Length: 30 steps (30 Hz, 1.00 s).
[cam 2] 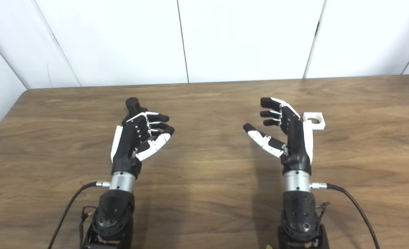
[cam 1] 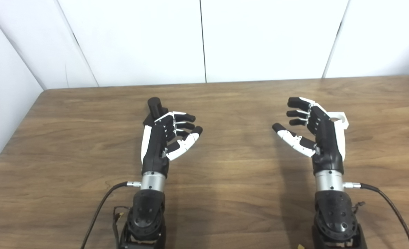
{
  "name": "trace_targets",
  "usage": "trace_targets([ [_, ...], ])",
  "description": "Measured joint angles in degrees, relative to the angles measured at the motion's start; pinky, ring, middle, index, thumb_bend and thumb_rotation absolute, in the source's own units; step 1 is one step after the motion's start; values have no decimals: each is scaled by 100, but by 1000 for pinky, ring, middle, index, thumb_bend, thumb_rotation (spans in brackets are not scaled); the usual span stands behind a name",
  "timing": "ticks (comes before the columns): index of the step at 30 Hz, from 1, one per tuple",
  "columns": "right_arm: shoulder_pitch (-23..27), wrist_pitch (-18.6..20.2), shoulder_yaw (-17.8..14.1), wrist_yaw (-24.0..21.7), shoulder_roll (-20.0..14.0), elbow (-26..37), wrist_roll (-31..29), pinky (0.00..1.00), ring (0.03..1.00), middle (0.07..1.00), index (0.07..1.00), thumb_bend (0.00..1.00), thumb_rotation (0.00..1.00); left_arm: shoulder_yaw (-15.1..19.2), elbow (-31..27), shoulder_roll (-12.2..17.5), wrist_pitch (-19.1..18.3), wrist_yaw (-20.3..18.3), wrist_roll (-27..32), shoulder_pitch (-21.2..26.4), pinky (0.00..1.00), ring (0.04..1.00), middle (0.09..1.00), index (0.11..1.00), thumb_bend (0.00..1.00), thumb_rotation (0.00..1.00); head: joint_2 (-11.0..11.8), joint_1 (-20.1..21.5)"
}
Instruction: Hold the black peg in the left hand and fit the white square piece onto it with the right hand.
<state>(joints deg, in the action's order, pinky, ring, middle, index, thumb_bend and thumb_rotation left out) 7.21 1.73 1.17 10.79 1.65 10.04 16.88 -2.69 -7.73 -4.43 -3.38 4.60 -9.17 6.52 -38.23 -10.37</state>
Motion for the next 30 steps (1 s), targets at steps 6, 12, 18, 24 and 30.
trace_targets([
  [6, -1, -5, -131, -37, -95, -2, -216, 558, 646, 706, 682, 636, 0, -136, 169, -136, 16, 101, -163, 11, 472, 571, 618, 494, 502, 70, 132, -457],
  [12, 0, -18, -130, -85, -111, -6, -275, 575, 650, 705, 685, 637, 0, -143, 194, -123, 28, 141, -180, 74, 478, 573, 615, 494, 502, 70, 158, -439],
  [18, -1, -24, -132, -89, -113, -6, -266, 576, 653, 707, 677, 638, 0, -129, 194, -119, 30, 157, -183, 76, 486, 574, 614, 494, 503, 72, 158, -431],
  [24, -2, -26, -136, -88, -117, -6, -261, 576, 646, 704, 674, 647, 7, -131, 191, -117, 29, 218, -312, 76, 499, 595, 642, 496, 504, 75, 158, -448],
  [30, -2, -26, -148, -87, -131, -6, -263, 572, 646, 705, 677, 649, 5, -176, 87, 17, -94, 411, -1066, 103, 497, 628, 685, 496, 507, 76, 167, -440],
])
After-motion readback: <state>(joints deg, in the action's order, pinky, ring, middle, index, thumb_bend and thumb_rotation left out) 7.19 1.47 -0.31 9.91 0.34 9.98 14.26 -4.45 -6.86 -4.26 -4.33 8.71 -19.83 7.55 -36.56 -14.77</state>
